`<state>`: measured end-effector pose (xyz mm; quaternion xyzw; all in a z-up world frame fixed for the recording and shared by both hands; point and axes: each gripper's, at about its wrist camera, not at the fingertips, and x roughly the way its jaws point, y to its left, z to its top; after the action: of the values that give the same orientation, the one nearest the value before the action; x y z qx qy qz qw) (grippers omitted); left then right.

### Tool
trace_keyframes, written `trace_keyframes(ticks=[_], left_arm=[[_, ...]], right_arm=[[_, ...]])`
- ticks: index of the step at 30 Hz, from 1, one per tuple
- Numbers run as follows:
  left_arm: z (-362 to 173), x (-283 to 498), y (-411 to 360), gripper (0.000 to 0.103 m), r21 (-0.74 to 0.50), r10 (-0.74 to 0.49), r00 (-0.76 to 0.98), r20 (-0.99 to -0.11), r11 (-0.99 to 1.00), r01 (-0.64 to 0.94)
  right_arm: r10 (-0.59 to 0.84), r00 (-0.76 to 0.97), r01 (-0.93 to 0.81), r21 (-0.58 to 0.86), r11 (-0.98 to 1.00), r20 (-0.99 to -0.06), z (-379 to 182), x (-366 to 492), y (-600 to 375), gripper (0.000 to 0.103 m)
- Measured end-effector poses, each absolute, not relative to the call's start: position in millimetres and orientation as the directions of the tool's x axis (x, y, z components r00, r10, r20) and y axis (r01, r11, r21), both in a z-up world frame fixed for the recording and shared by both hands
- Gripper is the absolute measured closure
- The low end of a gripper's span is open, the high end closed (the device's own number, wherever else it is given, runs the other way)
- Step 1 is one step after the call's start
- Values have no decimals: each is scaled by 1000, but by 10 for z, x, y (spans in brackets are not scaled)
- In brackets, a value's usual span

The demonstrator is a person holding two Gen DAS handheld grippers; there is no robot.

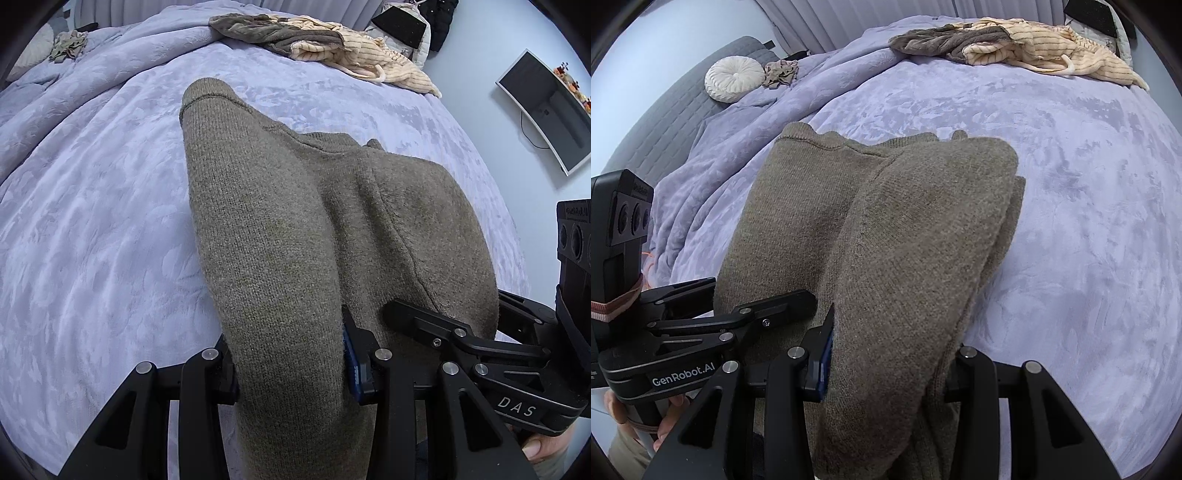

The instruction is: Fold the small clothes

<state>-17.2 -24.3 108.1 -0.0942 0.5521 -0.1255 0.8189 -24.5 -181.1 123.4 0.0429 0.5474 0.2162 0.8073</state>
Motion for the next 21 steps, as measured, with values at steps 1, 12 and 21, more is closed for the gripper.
trace_keyframes(ticks=[1, 12, 21], left_arm=[[1078, -201, -249, 60, -288, -306, 359, -882, 952, 103], [1009, -494, -224, 60, -269, -292, 351, -890, 956, 112], [886, -635, -194, 60, -272, -292, 344, -892, 956, 108]], right_arm=[[396, 307, -300, 306, 903, -865, 1230, -274, -1811, 59], [401, 302, -292, 316, 902, -865, 1169, -595, -1781, 59], [409, 289, -302, 323, 897, -866, 1060, -732, -1754, 59]])
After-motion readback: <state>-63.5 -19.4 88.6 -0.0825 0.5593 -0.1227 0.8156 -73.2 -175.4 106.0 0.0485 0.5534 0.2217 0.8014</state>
